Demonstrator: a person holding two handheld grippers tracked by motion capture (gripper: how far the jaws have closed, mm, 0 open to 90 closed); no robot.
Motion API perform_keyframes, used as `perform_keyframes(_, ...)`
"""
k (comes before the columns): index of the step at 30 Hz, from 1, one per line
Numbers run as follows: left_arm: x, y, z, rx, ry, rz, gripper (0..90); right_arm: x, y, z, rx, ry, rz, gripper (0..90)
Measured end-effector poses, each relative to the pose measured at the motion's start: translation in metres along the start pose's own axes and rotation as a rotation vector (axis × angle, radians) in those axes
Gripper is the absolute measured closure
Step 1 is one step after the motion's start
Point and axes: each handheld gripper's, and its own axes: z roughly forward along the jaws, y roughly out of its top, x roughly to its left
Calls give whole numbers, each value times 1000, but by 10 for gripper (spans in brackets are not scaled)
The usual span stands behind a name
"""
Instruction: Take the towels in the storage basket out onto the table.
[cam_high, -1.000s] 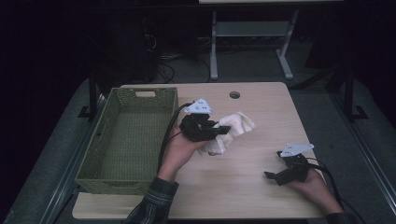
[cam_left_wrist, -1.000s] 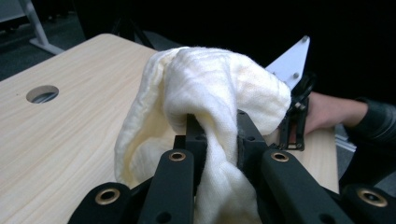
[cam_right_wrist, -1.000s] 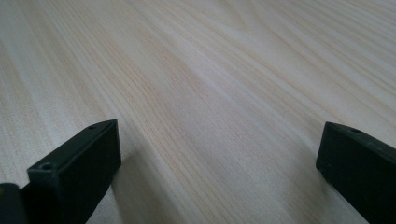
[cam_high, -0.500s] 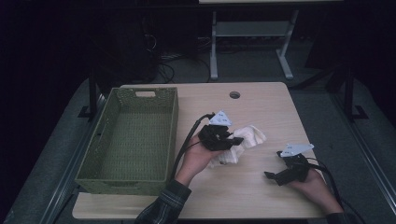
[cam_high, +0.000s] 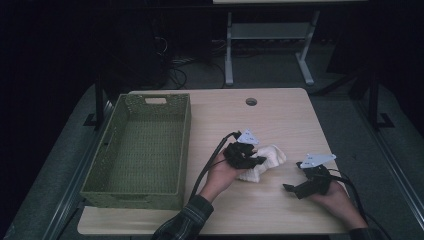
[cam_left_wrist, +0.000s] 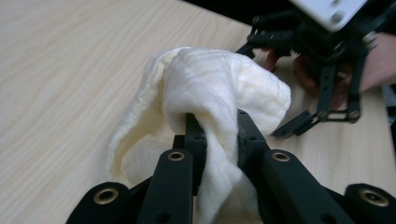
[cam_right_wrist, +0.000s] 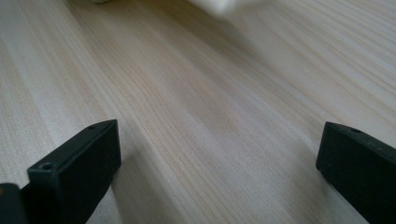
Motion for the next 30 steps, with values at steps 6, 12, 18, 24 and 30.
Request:
perform_keyframes(6, 2, -9, 19, 39, -14, -11, 777, 0, 0, 0, 1, 0, 2, 0)
perform_keyframes(12, 0, -16, 35, 69, -28, -17, 744, 0, 0, 0, 1, 0, 1, 0)
perform_keyframes(18, 0, -16, 34, 65, -46, -30, 510, 0, 0, 0, 0, 1, -1, 0)
perform_keyframes(24, 2, -13, 9, 31, -31, -29, 392, 0, 0, 0, 0, 2, -1, 0)
perform_keyframes(30, 3, -20, -16, -1, 10, -49, 391, 0, 0, 0, 0, 2, -2, 0)
